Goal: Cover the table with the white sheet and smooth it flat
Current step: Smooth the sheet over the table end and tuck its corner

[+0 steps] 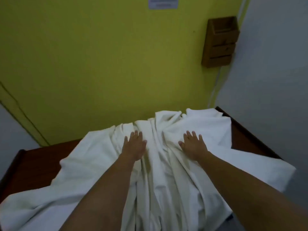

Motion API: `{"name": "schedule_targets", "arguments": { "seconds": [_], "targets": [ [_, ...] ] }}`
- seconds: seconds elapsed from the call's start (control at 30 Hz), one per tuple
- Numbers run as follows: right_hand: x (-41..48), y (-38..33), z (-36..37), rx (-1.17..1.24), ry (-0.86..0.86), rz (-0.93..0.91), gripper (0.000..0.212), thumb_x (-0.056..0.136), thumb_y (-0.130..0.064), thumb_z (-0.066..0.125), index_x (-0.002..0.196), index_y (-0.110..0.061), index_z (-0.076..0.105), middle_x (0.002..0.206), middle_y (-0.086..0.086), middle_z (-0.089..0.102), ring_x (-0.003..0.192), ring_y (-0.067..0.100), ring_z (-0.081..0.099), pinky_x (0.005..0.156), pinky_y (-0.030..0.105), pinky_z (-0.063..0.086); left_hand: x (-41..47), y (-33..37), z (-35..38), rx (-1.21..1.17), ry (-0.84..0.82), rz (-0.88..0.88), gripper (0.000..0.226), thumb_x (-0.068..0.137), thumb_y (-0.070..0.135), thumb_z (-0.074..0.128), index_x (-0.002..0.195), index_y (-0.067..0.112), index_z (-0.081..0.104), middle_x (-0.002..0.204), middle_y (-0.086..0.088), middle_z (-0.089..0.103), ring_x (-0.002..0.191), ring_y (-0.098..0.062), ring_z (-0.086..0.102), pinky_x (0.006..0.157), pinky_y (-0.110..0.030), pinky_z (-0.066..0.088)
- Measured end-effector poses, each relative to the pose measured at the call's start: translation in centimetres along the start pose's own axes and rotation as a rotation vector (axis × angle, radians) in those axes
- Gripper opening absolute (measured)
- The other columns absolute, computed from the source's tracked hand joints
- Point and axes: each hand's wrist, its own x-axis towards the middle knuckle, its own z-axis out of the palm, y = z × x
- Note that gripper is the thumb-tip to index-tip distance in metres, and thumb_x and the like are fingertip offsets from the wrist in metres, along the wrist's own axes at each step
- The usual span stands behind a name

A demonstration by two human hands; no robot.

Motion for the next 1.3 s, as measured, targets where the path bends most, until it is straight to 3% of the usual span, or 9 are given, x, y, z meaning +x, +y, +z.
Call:
{"name": "schedule_targets", "arguments": {
  "seconds": [0.23,0.47,0.7,0.87,0.97,1.07,1.17,1.23,1.3],
  "targets": [
    [-4.1,3.9,5.4,0.048,-0.100,0.151,0.071,0.096,-0.051,0.008,0.151,-0.007,0.007,0.160,0.012,0.003,0.148,0.030,0.003,0.119,0.048,0.005,1.2,7.4,4.7,0.055,-0.048,0.249,0.055,0.102,0.033,0.020,0.151,0.009,0.008,0.160,-0.011,0.005,0.148,-0.024,0.005,0.119,-0.045,0.004],
    [-4.6,6.1,8.4,0.173,-0.150,0.167,0.067,0.099,-0.049,0.018,0.151,-0.015,-0.007,0.160,0.004,-0.013,0.148,0.025,-0.009,0.118,0.048,-0.002,2.1,11.9,8.6,0.142,-0.094,0.343,0.059,0.101,0.037,0.024,0.151,0.010,0.006,0.160,-0.011,0.002,0.148,-0.023,0.003,0.118,-0.044,0.003],
    [-5.2,10.3,10.1,0.146,-0.036,0.203,0.089,0.074,-0.061,-0.017,0.151,-0.018,-0.007,0.161,0.001,-0.010,0.148,0.022,-0.007,0.118,0.046,-0.002,3.9,14.0,10.0,0.116,-0.001,0.342,0.079,0.085,0.048,0.004,0.147,0.005,0.025,0.156,-0.016,0.021,0.144,-0.031,0.022,0.115,-0.052,0.013],
    [-7.0,16.1,10.0,0.157,-0.024,0.303,0.086,0.079,-0.068,-0.017,0.151,-0.020,-0.009,0.160,-0.001,-0.010,0.148,0.020,-0.009,0.118,0.046,-0.003,5.3,15.7,10.5,0.154,-0.091,0.328,0.087,0.075,0.050,-0.016,0.151,0.010,0.001,0.160,-0.011,-0.004,0.148,-0.024,-0.004,0.118,-0.045,0.001],
    [-8.5,18.9,10.1,0.151,-0.044,0.382,0.079,0.084,-0.064,-0.011,0.150,-0.021,-0.012,0.160,-0.001,-0.013,0.147,0.020,-0.011,0.117,0.047,-0.006,6.2,17.0,11.1,0.186,-0.132,0.381,0.072,0.093,0.052,0.000,0.151,0.010,-0.001,0.160,-0.010,-0.006,0.148,-0.022,-0.004,0.118,-0.044,0.001],
    [-9.8,20.7,10.2,0.149,-0.062,0.469,0.084,0.080,-0.065,-0.016,0.151,-0.021,-0.009,0.161,-0.001,-0.010,0.148,0.021,-0.008,0.116,0.048,-0.006,6.8,18.4,11.4,0.212,-0.160,0.436,0.077,0.089,0.055,-0.001,0.151,0.008,0.000,0.160,-0.012,-0.004,0.148,-0.023,-0.002,0.118,-0.045,0.003],
    [-10.1,20.7,9.5,0.170,-0.067,0.583,0.066,0.095,-0.052,-0.002,0.152,-0.018,-0.003,0.161,0.000,-0.005,0.148,0.022,-0.006,0.119,0.051,-0.004,7.2,19.4,11.2,0.208,-0.140,0.479,0.067,0.096,0.045,0.016,0.149,0.004,0.015,0.159,-0.015,0.010,0.147,-0.027,0.012,0.117,-0.048,0.012],
    [-9.2,19.5,8.4,0.208,0.042,0.645,0.062,0.098,-0.044,0.001,0.152,-0.014,0.004,0.161,0.002,0.004,0.148,0.022,-0.001,0.119,0.051,-0.003,7.7,20.0,10.8,0.199,-0.142,0.528,0.068,0.089,0.043,0.023,0.136,0.000,0.045,0.146,-0.021,0.041,0.133,-0.033,0.043,0.105,-0.054,0.038],
    [-7.4,17.4,7.0,0.268,0.197,0.635,0.067,0.094,-0.046,-0.002,0.152,-0.014,0.007,0.161,0.002,0.008,0.148,0.021,0.002,0.120,0.046,-0.003,8.7,20.5,11.2,0.206,-0.155,0.588,0.064,0.085,0.044,0.030,0.124,0.001,0.059,0.133,-0.020,0.055,0.120,-0.034,0.056,0.092,-0.056,0.047]
  ]
}}
